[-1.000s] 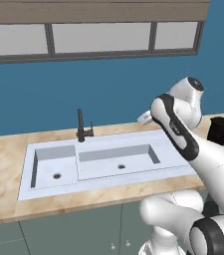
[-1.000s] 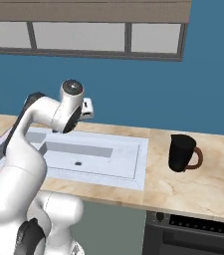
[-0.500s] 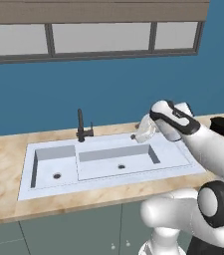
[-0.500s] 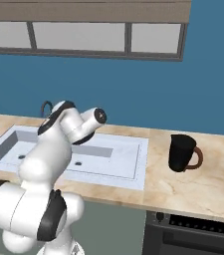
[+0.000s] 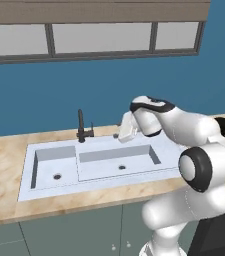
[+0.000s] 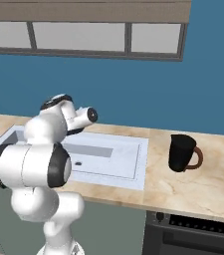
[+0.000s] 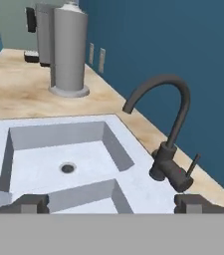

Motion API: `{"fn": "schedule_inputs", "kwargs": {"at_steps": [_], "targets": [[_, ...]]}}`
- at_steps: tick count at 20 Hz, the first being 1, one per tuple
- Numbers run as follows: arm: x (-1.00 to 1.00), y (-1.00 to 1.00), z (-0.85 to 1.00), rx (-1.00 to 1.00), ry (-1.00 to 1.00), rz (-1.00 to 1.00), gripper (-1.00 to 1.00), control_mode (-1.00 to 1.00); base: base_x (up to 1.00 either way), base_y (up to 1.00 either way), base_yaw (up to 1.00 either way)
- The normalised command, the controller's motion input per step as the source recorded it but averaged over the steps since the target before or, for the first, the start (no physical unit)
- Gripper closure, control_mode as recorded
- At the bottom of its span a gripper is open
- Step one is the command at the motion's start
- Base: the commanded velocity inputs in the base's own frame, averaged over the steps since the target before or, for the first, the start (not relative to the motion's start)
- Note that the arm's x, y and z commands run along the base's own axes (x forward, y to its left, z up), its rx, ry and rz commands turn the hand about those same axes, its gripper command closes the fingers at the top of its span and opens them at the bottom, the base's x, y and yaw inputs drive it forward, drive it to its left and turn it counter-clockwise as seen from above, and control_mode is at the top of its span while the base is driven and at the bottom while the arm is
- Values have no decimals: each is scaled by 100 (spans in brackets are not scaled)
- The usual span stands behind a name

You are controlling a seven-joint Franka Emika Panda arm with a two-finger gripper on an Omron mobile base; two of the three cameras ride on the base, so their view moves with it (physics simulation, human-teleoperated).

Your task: Turn on the sink faucet and place the jug under the water for a few seconds to fill it up.

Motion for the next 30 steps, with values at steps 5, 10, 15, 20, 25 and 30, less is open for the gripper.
{"fn": "schedule_inputs", "kwargs": {"at_steps": [5, 10, 15, 20, 25, 30], "targets": [[54, 17, -21, 1, -16, 6, -100, -100, 0, 0, 0], [55, 15, -9, 2, -8, 3, -100, -100, 0, 0, 0], [59, 31, -20, 2, -2, 4, -100, -100, 0, 0, 0], [52, 37, -21, 4, 0, 5, -100, -100, 0, 0, 0], [55, 36, -23, 3, 0, 4, -100, -100, 0, 0, 0], [53, 7, -29, 3, 0, 5, -100, -100, 0, 0, 0]]}}
